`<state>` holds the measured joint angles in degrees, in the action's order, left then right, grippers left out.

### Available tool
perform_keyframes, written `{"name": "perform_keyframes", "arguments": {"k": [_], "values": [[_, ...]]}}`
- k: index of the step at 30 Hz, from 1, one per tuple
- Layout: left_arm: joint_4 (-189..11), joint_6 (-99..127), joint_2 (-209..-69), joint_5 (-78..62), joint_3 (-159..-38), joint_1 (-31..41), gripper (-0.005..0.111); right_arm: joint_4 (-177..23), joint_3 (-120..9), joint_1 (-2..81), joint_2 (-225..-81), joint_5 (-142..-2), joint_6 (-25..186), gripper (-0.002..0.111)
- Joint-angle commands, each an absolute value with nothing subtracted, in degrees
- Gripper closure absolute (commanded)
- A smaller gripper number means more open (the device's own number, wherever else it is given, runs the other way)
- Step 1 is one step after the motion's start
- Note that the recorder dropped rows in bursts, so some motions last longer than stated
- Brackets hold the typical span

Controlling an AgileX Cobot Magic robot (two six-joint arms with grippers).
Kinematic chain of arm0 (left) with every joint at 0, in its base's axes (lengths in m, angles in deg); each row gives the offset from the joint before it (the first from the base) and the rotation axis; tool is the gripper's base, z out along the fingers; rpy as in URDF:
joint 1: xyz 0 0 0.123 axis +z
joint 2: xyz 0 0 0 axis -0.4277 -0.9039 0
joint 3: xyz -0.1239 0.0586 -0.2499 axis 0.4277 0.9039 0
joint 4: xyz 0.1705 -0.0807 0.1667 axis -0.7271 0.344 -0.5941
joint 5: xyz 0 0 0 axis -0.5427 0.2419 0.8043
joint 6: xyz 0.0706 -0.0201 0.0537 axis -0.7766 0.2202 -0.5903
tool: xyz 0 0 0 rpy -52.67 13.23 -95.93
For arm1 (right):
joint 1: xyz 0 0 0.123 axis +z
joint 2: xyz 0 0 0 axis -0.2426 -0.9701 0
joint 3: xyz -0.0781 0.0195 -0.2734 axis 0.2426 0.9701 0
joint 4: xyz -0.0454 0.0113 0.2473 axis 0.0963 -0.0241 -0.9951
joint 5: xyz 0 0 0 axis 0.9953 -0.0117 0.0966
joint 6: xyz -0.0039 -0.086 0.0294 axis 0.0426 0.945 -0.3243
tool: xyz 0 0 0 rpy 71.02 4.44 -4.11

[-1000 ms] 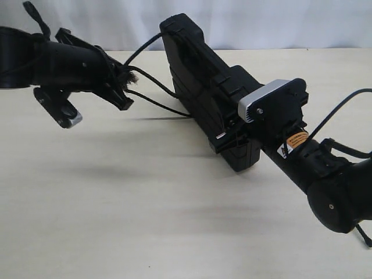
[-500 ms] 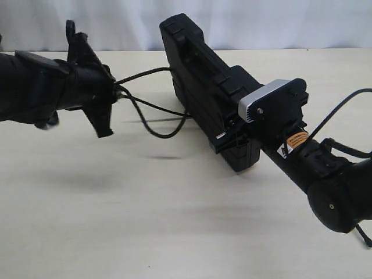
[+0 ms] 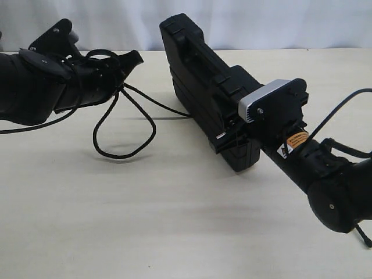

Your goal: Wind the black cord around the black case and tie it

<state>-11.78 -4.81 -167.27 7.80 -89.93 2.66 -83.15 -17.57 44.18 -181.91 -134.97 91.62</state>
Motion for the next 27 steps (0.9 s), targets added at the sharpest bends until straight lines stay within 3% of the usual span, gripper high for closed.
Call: {"name": "perform_keyframes", "arguments": {"k": [1, 11, 19, 27], "values": [[-12.7, -8.9, -166.9, 8.6, -89.8, 2.8, 0.107, -82.2, -17.3, 44.1, -182.5, -130.7, 90.5, 0.104], [-13.7, -8.9, -166.9, 10.0, -89.8, 2.8, 0.107, -82.2, -17.3, 44.1, -182.5, -129.8, 90.5, 0.104], [-15.2, -30.5, -166.9, -7.2, -89.8, 2.8, 0.107, -82.2, -17.3, 44.1, -182.5, -129.8, 90.5, 0.104], [-15.1, -36.4, -166.9, -5.3, -89.8, 2.8, 0.106, -82.2, -17.3, 44.1, -182.5, -129.1, 90.1, 0.104]]}}
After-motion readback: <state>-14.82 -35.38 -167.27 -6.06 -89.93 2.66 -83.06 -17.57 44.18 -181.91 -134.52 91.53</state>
